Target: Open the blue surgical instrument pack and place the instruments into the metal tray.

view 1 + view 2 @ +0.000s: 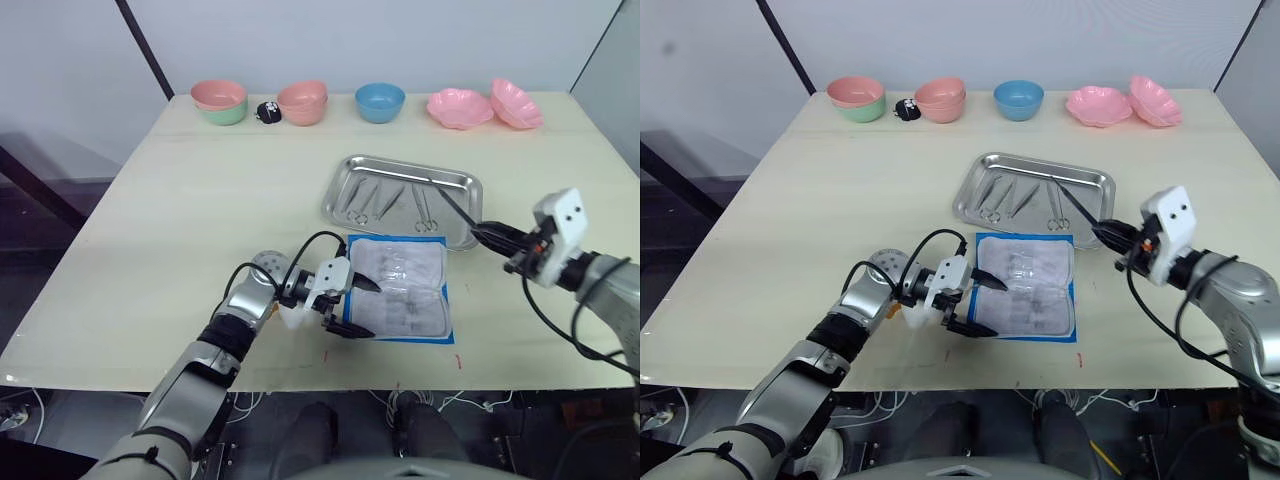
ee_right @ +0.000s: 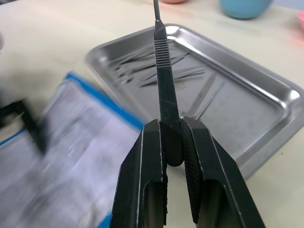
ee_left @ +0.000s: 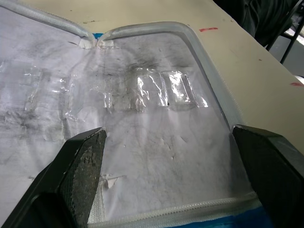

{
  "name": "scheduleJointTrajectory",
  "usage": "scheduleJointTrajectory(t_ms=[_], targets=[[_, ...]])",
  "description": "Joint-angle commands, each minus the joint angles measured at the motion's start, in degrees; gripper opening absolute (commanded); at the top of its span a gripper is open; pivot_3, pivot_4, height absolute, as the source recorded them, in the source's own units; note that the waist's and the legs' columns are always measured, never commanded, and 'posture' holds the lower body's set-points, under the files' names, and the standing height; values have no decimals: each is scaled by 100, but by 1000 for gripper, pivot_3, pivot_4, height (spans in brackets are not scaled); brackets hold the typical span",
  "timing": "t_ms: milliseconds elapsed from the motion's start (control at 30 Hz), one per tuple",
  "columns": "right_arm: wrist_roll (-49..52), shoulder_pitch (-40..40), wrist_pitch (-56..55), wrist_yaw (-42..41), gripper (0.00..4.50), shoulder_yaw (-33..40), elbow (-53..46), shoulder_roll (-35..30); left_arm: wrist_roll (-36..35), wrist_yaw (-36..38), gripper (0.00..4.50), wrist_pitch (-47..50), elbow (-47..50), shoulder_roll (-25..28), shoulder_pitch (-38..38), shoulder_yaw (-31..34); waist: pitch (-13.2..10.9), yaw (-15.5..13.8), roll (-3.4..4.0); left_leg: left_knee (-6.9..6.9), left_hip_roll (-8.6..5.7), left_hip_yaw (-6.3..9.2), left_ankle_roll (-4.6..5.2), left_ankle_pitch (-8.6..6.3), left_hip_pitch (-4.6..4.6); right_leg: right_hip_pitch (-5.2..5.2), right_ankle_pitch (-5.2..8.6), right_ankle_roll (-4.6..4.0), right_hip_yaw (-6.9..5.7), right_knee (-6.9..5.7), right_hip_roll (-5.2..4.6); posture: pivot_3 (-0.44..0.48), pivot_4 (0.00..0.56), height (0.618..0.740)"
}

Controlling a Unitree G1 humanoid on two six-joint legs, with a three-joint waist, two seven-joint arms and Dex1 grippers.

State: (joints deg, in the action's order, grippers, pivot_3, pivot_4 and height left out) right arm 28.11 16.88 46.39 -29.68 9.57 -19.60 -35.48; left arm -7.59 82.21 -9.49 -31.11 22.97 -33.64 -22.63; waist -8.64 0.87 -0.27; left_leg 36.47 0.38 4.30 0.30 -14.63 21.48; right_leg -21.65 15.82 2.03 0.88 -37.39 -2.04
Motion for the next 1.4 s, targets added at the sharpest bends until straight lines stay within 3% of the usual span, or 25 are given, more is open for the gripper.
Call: scheduleJointTrajectory(t_ms=[33,233,633,867,1033,1067,1100,1233,1300,1400], targets=[[-357,441,257,729,30,-107,243,238,594,-197,4500,306,-760,224,351,-240,7,3,12,0,-1,0,0,0,2,-1,0,0,0,0,2,0,150,740],[-885,1143,603,1643,30,-313,1000,852,593,-229,4500,299,-770,218,344,-219,23,7,43,0,-5,-2,2,1,8,-4,-4,5,-1,-4,17,0,150,740],[-1277,2191,1339,2470,30,-298,2224,1807,594,-250,4500,309,-731,214,371,-215,29,28,52,0,-8,-3,6,3,2,-4,-6,5,3,-21,24,0,150,740],[-1418,2508,1488,2914,30,-19,2905,2116,582,-265,4500,332,-695,215,389,-206,30,41,55,1,-9,-4,9,5,0,-4,-11,12,4,-24,24,0,150,740],[-1500,2510,1389,2798,30,-122,3034,2066,576,-280,4500,354,-660,227,411,-194,32,54,58,1,-9,-3,11,7,0,-4,-11,11,4,-25,23,0,150,740],[-1489,2500,1334,2735,984,-139,3019,2052,575,-283,4500,357,-659,225,411,-192,32,57,58,1,-9,-3,12,7,1,-4,-11,12,3,-25,23,0,150,740],[-1446,2488,1238,2641,1194,-140,2955,2054,574,-288,4500,360,-656,224,412,-189,32,60,59,1,-9,-3,12,7,1,-4,-11,11,3,-25,23,0,150,740],[-1337,2405,936,2256,3397,-234,2542,2005,569,-290,4500,375,-630,228,434,-182,32,72,59,1,-10,-3,14,8,2,-4,-12,13,4,-24,23,0,150,740],[-1386,2340,768,2157,4241,-289,2303,1941,570,-285,4500,379,-620,230,442,-179,32,82,59,1,-11,-3,14,8,2,-4,-12,14,4,-24,22,0,150,740],[-1464,2191,173,1965,4434,-336,1965,1838,577,-285,4500,371,-624,229,438,-171,32,101,59,0,-11,-2,15,9,3,-4,-12,14,3,-24,21,0,150,740]])
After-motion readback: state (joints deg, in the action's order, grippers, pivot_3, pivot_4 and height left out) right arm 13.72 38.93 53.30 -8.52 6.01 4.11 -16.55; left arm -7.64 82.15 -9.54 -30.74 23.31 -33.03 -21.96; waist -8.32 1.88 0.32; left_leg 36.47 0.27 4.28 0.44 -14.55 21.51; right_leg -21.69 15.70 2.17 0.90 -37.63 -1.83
